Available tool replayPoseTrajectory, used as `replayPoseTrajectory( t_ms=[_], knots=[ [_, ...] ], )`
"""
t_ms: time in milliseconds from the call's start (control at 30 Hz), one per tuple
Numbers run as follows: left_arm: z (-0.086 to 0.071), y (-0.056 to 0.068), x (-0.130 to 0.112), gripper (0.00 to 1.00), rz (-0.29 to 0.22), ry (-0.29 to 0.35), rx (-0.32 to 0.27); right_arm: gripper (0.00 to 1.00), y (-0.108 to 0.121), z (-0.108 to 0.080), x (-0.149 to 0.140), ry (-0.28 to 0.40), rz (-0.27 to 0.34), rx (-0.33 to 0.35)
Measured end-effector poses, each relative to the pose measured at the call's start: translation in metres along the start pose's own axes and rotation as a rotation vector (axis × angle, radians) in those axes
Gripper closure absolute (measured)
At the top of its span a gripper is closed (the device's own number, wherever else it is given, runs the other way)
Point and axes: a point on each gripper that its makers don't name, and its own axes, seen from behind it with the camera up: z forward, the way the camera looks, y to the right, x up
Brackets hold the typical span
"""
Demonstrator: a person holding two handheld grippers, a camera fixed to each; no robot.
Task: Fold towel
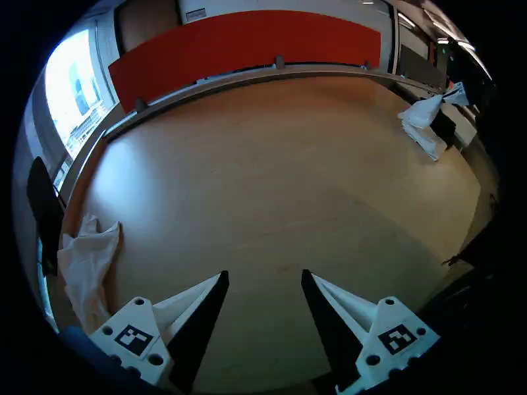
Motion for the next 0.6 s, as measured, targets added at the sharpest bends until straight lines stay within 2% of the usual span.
replayPoseTrajectory(
  t_ms=[600],
  knots=[
    [-0.002,0.003,-0.002,0.19,0.007,-0.001,0.003,0.94,0.002,0.0,-0.044,-0.076,0.0,0.003]
  ],
)
